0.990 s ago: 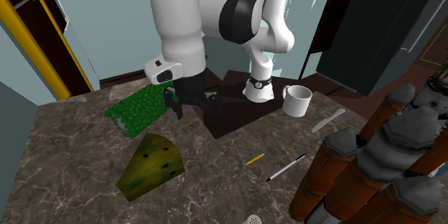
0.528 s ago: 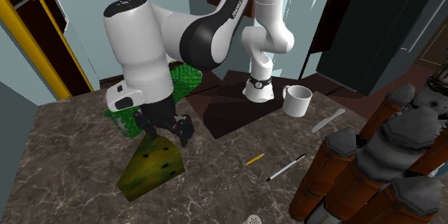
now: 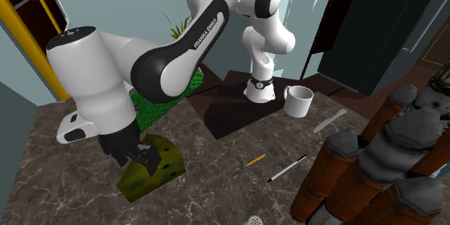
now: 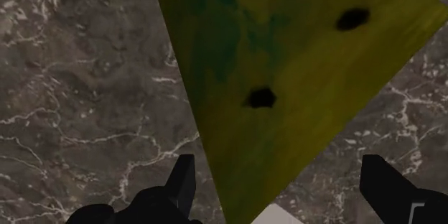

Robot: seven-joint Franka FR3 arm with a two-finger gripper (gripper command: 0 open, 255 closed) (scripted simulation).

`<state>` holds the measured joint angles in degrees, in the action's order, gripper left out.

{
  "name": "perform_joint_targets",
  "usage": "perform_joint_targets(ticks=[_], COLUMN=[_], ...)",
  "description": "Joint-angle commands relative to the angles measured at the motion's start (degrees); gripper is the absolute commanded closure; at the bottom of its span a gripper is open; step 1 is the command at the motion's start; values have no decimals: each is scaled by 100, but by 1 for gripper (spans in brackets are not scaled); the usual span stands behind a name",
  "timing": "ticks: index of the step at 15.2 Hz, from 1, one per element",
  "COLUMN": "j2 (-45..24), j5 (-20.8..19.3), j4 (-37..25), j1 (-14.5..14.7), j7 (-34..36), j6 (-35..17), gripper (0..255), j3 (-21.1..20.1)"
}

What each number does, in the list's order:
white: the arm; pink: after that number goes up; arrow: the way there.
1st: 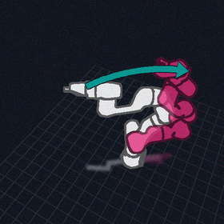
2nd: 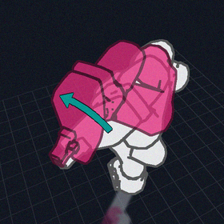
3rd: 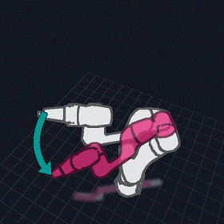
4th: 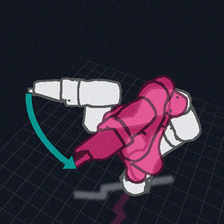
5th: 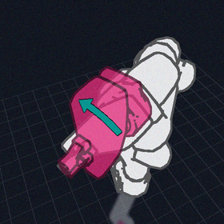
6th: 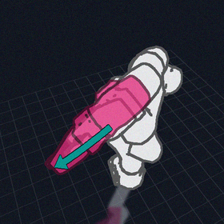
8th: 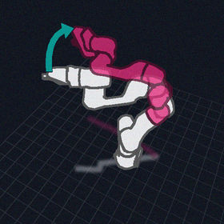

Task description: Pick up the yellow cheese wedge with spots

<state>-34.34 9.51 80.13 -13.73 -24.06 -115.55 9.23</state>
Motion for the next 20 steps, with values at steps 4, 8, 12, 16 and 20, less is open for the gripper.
perform_joint_targets(ticks=[4, 8, 12, 16, 20], j2=[-268, -374, -369, -365, -344], j5=[58, 83, 81, 81, 76], j4=[-91, 16, 20, 23, -12], j1=[-53, -56, -52, -52, -55], j7=[-44, -70, -65, -66, -63], j6=[-190, -401, -400, -399, -343], gripper=[0, 0, 255, 255, 255], j3=[-21, -35, -36, -35, -31])
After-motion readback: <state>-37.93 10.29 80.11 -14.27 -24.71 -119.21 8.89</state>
